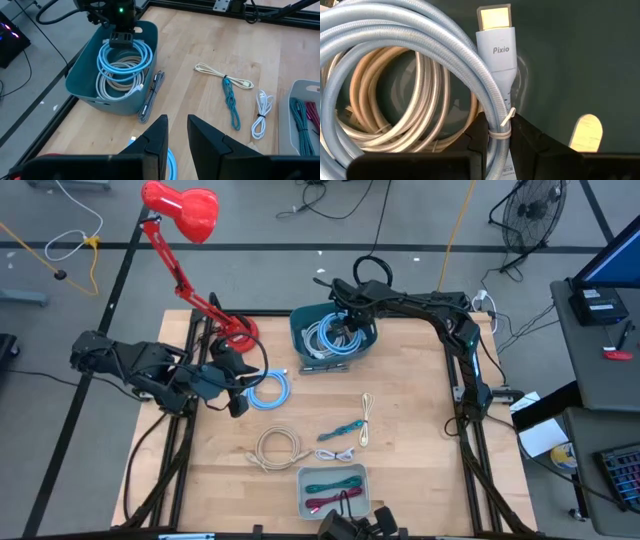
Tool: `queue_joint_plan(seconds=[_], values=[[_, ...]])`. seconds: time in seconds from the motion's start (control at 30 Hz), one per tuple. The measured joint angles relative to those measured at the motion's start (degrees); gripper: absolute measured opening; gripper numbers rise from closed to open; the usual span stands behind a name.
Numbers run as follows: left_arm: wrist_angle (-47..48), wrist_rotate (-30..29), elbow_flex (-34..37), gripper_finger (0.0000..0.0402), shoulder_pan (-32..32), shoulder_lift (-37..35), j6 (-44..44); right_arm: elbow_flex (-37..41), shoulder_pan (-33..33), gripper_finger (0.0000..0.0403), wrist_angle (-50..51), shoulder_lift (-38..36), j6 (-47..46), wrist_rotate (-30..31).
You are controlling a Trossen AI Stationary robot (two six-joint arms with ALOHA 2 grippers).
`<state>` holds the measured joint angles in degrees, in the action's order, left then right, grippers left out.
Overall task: Pick & Place USB Port
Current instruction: Put the right blue hdmi cable into the green bin, then put the blue charger cable into the gray bin
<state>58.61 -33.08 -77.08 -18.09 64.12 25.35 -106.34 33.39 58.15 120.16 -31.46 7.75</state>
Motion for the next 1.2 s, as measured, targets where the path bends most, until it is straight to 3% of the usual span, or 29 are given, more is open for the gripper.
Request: queue_joint_plan(seconds=[0.13, 0.4, 0.57, 0.9, 1.2], values=[[-0.02, 0.02, 0.0, 0.0076, 0.0, 0.0, 0.06, 0.0, 0.0, 0.0059, 1.03, 0.0, 0.7, 1.42], [-0.02, 0.09, 0.0, 0.0076, -0.01, 0.0, 0.04, 0.0, 0.0, 0.0138, 2.11, 0.0, 1.96, 1.5], [-0.02, 0.59, 0.0, 0.0076, -0.02, 0.0, -0.16, 0.02, 0.18, 0.0164, 3.02, -0.27, 2.11, 2.93], [-0.09, 0.64, 0.0, 0.0076, -0.02, 0.0, -0.85, 0.02, 0.76, 0.0152, -6.43, -7.97, 3.76, 2.26], [-1.51, 0.67, 0.0, 0.0076, -0.02, 0.0, -0.97, 0.0, -0.72, 0.0142, -22.04, -19.22, 2.85, -8.54]])
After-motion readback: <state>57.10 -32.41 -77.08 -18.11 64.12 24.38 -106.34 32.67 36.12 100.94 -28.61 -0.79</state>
